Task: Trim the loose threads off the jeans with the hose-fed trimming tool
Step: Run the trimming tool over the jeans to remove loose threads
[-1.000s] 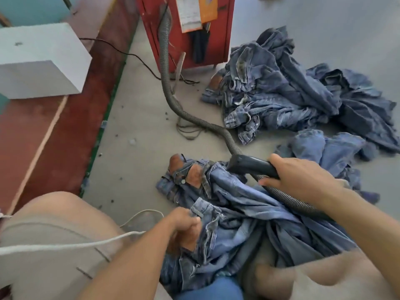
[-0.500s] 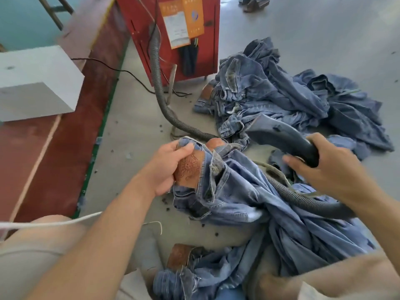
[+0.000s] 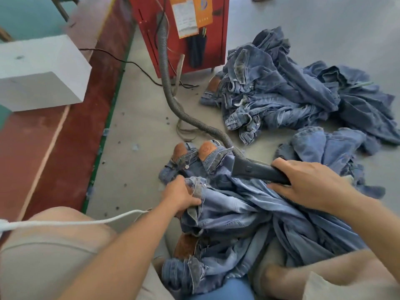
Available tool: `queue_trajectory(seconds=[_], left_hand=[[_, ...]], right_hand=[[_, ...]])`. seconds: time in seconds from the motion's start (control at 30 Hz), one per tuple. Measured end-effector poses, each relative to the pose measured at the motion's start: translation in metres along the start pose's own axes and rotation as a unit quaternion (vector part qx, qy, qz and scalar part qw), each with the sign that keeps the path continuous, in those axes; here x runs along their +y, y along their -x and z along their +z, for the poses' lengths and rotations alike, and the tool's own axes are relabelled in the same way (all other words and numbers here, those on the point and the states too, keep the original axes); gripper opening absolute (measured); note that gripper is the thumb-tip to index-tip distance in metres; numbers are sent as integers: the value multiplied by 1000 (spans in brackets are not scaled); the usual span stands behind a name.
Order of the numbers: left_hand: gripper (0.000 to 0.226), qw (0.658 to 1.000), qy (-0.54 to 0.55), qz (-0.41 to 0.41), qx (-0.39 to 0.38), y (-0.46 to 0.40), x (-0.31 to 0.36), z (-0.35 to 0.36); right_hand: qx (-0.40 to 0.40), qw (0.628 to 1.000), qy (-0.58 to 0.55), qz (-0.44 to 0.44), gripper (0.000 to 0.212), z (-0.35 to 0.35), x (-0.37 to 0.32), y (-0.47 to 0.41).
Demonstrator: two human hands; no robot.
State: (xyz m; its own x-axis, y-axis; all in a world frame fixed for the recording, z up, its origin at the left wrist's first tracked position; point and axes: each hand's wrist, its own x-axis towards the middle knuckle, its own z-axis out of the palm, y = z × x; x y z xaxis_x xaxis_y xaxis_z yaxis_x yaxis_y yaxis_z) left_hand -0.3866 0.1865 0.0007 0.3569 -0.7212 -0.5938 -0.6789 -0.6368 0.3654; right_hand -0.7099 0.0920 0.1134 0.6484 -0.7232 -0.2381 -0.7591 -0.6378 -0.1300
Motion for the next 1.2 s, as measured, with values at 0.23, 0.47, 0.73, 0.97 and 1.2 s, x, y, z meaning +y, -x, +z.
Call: queue_trajectory(seconds=[0.23,0.47,0.73,0.97,1.2], left_hand=[[23,854,486,-11,-186,-2,-3,-20],[37,738,614,5,-279,9,4,-17],[73,780,565,7,-269,12,-2,-13],[94,778,567,49,-266,20,2,-7],[102,765,599,39,-234,13,-4,-3]], right_hand=[[-9,999,28,-27,40,10,-16,-6],[-34,995,47,-76,53,18,-36,-16],[45,995,-70,49,55,15,-17,-45],[-55,998,-37,2,58,35,-23,-57],[18,993,-104,48,45,15,10,-62]])
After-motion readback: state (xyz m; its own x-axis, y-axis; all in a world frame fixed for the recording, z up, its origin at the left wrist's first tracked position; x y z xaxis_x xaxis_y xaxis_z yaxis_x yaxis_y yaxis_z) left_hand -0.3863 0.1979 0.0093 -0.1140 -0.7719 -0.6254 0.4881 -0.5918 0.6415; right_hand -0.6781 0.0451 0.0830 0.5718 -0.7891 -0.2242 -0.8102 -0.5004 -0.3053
